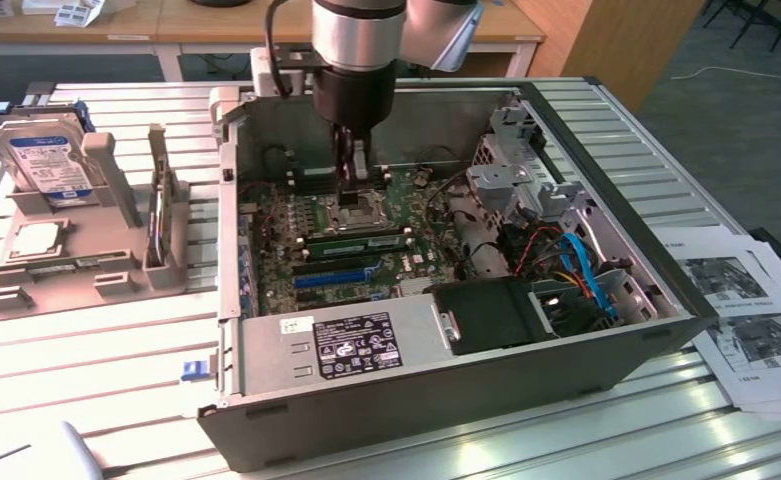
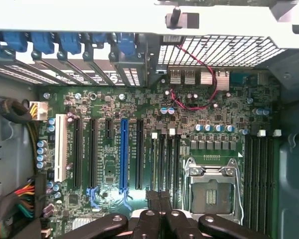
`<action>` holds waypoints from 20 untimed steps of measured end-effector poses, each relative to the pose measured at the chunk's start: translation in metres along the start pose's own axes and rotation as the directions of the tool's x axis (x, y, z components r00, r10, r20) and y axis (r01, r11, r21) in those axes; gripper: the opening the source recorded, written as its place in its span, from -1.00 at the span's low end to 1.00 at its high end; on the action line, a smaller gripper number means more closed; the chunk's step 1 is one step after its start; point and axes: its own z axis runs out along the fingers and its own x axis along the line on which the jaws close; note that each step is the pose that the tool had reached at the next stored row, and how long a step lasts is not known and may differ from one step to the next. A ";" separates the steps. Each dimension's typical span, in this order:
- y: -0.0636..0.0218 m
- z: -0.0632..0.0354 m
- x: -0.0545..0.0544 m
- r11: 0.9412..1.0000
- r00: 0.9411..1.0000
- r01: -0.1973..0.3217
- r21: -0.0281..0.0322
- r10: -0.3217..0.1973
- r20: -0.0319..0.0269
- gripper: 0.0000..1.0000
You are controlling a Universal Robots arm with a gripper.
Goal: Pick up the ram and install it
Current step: 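Press down the ram until it locks into place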
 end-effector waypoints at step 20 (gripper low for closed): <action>0.0001 -0.0261 0.000 1.000 1.000 0.000 0.000 0.000 -0.007 -0.80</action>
